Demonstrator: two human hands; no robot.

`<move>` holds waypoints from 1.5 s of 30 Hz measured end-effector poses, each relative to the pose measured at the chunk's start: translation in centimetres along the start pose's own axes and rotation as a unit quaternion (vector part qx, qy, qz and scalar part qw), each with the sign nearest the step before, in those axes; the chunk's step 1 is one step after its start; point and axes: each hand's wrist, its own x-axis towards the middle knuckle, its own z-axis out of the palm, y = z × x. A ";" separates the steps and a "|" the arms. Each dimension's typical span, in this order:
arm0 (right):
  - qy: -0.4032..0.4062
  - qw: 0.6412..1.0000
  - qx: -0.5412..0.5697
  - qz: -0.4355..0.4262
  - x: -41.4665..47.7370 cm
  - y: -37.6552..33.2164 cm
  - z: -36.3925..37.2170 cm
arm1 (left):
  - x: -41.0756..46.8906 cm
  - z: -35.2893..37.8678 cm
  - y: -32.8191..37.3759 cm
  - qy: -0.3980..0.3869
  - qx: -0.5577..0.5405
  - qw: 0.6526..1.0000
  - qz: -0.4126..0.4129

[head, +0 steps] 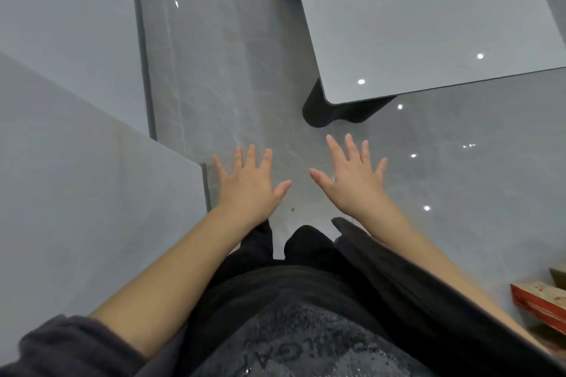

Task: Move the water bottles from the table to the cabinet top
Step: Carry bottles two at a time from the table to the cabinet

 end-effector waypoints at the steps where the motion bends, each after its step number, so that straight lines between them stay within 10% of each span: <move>1: 0.001 1.000 0.004 0.004 0.8 -0.3 -0.5 | 0.5 -0.5 -0.2 -0.002 0.003 1.000 0.001; 29: -0.035 0.999 0.004 -0.014 31.8 -6.5 -18.3 | 29.4 -22.2 -2.6 -0.021 0.031 0.999 0.013; 45: -0.022 0.967 0.153 0.203 44.2 -15.6 -26.1 | 50.3 -37.9 -8.3 -0.045 0.155 0.961 0.223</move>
